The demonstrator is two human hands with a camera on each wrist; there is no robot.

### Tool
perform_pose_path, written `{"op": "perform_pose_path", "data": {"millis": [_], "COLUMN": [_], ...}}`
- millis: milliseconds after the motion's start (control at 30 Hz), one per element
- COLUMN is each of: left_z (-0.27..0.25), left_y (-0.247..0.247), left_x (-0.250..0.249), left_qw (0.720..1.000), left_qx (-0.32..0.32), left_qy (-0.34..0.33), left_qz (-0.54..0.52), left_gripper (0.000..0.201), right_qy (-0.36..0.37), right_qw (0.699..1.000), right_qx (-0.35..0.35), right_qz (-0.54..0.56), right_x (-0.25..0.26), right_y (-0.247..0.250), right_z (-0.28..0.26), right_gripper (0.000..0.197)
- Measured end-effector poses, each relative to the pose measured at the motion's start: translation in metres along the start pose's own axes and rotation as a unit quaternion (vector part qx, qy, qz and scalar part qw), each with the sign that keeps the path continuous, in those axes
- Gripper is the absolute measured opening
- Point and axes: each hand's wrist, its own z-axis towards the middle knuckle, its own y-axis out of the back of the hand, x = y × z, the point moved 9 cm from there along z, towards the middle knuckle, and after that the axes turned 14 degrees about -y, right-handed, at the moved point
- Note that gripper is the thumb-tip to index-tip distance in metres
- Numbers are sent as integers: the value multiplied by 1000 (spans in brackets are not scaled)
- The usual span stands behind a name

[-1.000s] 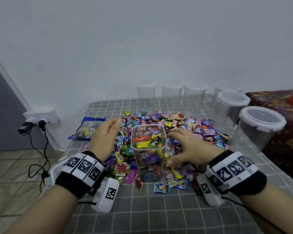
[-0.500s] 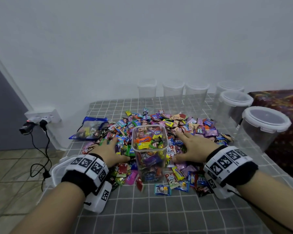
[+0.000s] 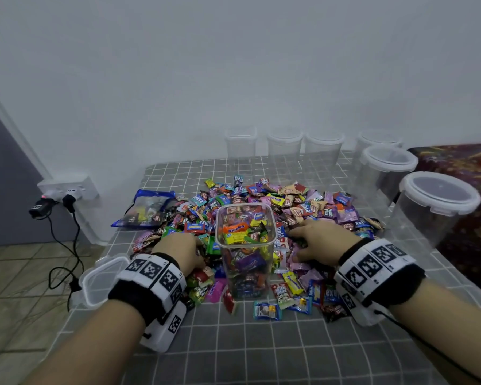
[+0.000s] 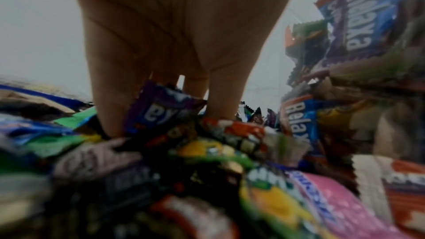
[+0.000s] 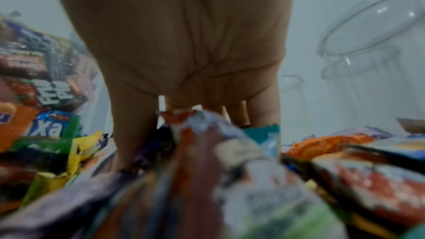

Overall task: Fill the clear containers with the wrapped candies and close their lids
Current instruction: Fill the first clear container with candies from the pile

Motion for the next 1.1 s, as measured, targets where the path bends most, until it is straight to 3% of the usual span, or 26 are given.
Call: {"op": "perform_pose_path", "data": {"millis": [200,333,733,1100], "left_z": [0,-2,-17,-23], "left_y": [7,13,35,42], "left_x": [9,7,6,0], "left_qw": [999,996,970,949], "left_qx": [-52,-92,-232,-293], "left_qy": [11,18,-1,-22], "left_qz": [-13,-12,-73,-115], "left_gripper": [25,22,24,28], "right_qy": [16,12,-18,20], "right_qw": [999,998,982,928], "right_qx": [-42,-58,-138,-270], "right_qz": [24,38,126,258], "right_x": [4,2,-17,-20], "right_y": [13,15,36,91], "right_z": [-5,-4,-9,-40], "right_gripper": [32,21,14,11]}}
